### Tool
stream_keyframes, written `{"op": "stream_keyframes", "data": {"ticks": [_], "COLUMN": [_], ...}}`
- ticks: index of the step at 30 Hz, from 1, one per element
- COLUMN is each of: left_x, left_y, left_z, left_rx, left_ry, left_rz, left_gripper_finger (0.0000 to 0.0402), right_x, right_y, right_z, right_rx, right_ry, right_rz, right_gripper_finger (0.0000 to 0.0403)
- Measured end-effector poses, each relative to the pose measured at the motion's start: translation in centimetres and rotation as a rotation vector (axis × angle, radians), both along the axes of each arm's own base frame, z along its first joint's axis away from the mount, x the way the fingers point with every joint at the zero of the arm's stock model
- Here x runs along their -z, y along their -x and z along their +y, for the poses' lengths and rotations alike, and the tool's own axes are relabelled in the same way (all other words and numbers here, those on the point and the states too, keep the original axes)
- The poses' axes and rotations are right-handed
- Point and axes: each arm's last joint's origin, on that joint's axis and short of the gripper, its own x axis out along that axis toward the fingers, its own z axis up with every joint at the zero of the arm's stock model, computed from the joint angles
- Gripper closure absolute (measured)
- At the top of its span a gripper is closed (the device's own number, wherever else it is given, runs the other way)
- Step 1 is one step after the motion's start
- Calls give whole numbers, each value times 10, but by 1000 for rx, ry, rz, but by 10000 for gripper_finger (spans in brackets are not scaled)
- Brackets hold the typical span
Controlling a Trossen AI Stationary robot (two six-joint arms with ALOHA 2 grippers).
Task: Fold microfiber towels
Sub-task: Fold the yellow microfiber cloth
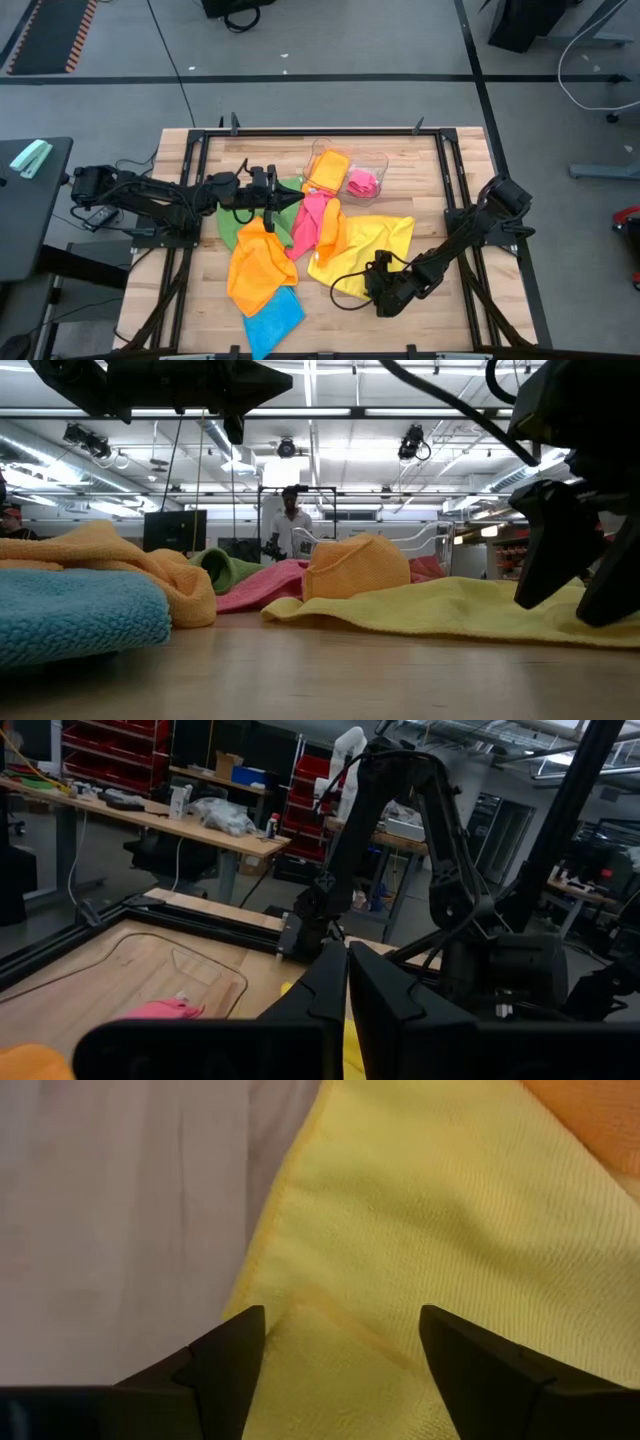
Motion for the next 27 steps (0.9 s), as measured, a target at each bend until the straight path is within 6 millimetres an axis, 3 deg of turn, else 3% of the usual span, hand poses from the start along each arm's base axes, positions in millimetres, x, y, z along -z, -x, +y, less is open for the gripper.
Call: {"op": "stream_keyframes", "data": {"ticks": [6, 16, 19, 23, 27], "left_x": [0, 0, 1, 3, 3], "left_y": [0, 0, 0, 0, -12], "left_z": [0, 0, -6, -26, -36], "left_rx": [0, 0, 62, 301, 252], "left_ry": [0, 0, -13, -161, -170], "left_rz": [0, 5, 6, 3, 25], "left_gripper_finger": [386, 377, 373, 376, 388], "right_x": [-2, -10, -21, -37, -53], "right_y": [1, 6, 11, 18, 31], "right_z": [0, 1, 0, -5, -14], "right_rx": [-3, -34, -20, 23, 103], "right_ry": [-12, -42, -65, -109, -157], "right_rz": [5, 36, 25, 25, 79], "right_gripper_finger": [209, 384, 395, 393, 393]}}
